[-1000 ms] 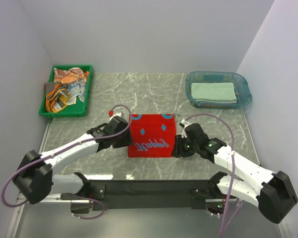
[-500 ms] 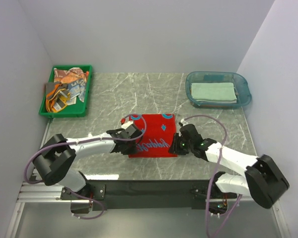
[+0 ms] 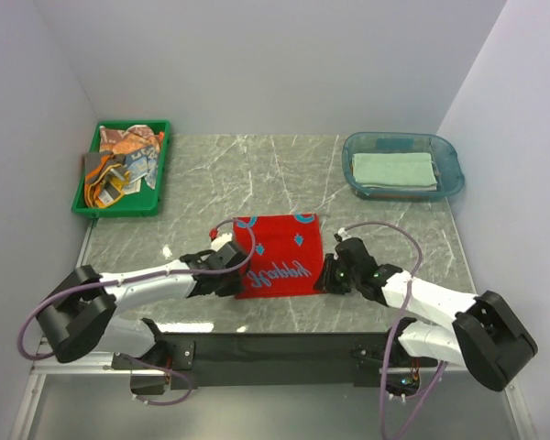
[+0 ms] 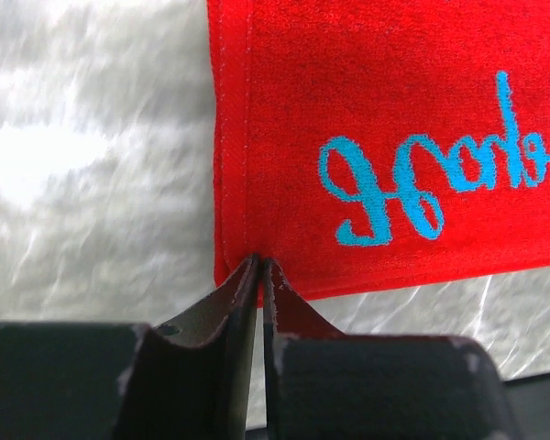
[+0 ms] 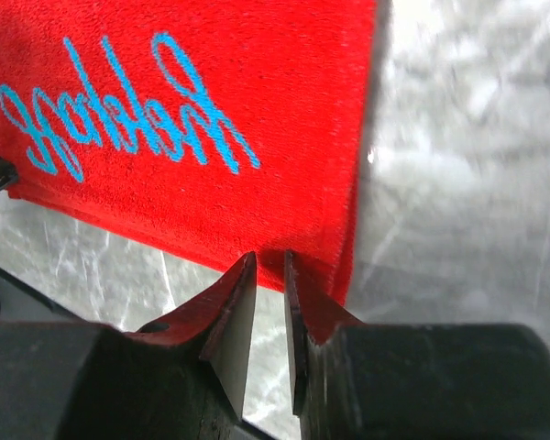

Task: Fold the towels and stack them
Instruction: Fold the towel

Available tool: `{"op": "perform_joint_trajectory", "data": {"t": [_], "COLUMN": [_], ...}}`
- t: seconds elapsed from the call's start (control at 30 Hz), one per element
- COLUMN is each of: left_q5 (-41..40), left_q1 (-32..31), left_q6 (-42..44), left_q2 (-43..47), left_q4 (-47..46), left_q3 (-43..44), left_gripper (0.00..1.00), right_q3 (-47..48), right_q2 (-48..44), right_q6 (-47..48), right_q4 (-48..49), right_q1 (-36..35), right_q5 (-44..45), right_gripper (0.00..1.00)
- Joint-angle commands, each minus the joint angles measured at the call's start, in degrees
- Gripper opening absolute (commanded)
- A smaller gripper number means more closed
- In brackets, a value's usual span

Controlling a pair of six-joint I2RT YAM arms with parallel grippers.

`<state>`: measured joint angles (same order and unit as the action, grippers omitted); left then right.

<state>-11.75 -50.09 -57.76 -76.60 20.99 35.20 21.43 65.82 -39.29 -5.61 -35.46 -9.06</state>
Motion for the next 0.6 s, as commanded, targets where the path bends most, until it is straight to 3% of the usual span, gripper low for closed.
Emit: {"op": "perform_joint_trajectory", "data": {"t": [0.0,0.17,0.23,0.3,0.33,0.37,0.43,0.47,0.57], "left_q5": [0.9,0.1,0.1,-0.4,-0.9,-2.1,-4.6,-6.0,-8.4], "left_q1": [-0.5,-0.5,-0.5,-0.5,-0.5,-0.5,-0.4,-0.2,3.6], "left_q6": [-1.4,-2.4,-3.0,-3.4,-3.4,-3.4,-2.6,-2.1,1.1], "left_q2": [2.8,6.7,9.1,11.4,13.9,15.1,17.0,17.1,15.4], "left_q4": [8.1,10.5,11.1,11.6,11.5,11.4,10.0,8.1,2.2], "left_q3": [-3.5,-3.5,-2.6,-0.8,-0.1,0.7,3.5,4.5,7.2], "left_gripper": [0.14,0.19,0.26,0.42,0.58,0.62,0.67,0.67,0.7], "right_q3": [-1.3,-0.5,-0.2,0.9,1.3,2.1,3.0,3.9,6.1], "right_q2": [-4.5,-7.5,-11.7,-16.0,-16.9,-17.7,-17.8,-17.4,-13.1], "right_q6": [-0.6,-1.8,-2.1,-2.0,-2.0,-2.0,-2.6,-2.8,-3.1], "right_q4": [-8.1,-10.7,-10.2,-8.7,-7.7,-4.7,-1.2,3.5,14.6], "right_q1": [0.3,0.2,0.3,0.3,0.3,0.4,0.7,0.8,1.3], "right_q5": [3.2,2.5,1.9,1.5,1.1,1.0,0.9,0.5,0.2], "right_gripper": [0.27,0.27,0.27,0.28,0.31,0.37,0.46,0.57,0.69]}}
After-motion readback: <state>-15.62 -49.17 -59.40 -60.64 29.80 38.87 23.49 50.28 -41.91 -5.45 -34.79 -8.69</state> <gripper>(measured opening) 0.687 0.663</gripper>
